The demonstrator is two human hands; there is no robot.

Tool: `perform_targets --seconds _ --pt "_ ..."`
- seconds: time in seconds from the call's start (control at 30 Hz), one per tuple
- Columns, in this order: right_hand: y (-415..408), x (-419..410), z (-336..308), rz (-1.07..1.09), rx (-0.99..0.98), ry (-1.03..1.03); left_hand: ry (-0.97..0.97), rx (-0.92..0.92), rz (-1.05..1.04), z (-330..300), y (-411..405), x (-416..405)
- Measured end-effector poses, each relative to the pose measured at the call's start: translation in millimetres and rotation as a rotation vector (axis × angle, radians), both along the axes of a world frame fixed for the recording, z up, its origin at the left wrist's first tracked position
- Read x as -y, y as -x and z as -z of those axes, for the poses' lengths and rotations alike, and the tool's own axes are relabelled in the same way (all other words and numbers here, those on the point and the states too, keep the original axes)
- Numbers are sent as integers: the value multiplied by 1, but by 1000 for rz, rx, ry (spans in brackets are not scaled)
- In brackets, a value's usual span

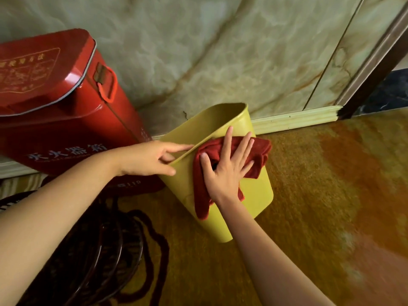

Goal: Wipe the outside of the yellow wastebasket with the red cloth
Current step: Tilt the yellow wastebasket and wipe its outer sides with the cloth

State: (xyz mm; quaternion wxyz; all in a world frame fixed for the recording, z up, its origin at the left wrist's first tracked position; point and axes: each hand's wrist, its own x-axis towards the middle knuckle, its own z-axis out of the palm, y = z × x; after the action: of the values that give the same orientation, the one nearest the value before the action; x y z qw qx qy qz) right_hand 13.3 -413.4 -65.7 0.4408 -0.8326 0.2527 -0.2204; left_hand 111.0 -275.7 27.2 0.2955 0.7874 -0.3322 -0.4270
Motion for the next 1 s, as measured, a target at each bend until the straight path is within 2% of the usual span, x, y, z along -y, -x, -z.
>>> perform_targets --seconds 0.1,0.27,0.33,0.4,0.47,0.53,0.6,0.67,0.7,0.77,0.87,0.9,1.0 --pt "-12 -6 9 -4 23 -1 -47 35 61 -1 -8 -7" --pt "-19 10 41 -43 40 79 -41 158 44 -2 -21 1" --pt "-7 28 64 80 -68 -53 -44 175 19 -1 -25 4" --pt "7 43 83 290 -166 -278 -50 193 14 -1 -26 9" --pt "9 42 82 385 -203 -385 -48 211 5 -1 -25 13" --pt "-2 24 60 307 -144 -300 -60 202 -15 -4 -24 17" --pt "-23 5 28 125 21 -84 -60 139 -32 -10 -22 26" --pt "-45 9 8 -28 132 78 -38 99 -74 -11 -25 37" --pt "-54 22 7 -77 134 92 -40 102 -97 -10 -26 43" --pt "-56 58 25 -85 24 -5 -38 81 -136 -7 -26 49" --pt "-33 107 71 38 -286 -212 -9 25 -290 1 -29 42" --pt "-19 112 82 78 -334 -238 -11 33 -301 2 -30 38" --pt "10 86 90 153 -278 -217 -28 57 -235 -2 -29 28"
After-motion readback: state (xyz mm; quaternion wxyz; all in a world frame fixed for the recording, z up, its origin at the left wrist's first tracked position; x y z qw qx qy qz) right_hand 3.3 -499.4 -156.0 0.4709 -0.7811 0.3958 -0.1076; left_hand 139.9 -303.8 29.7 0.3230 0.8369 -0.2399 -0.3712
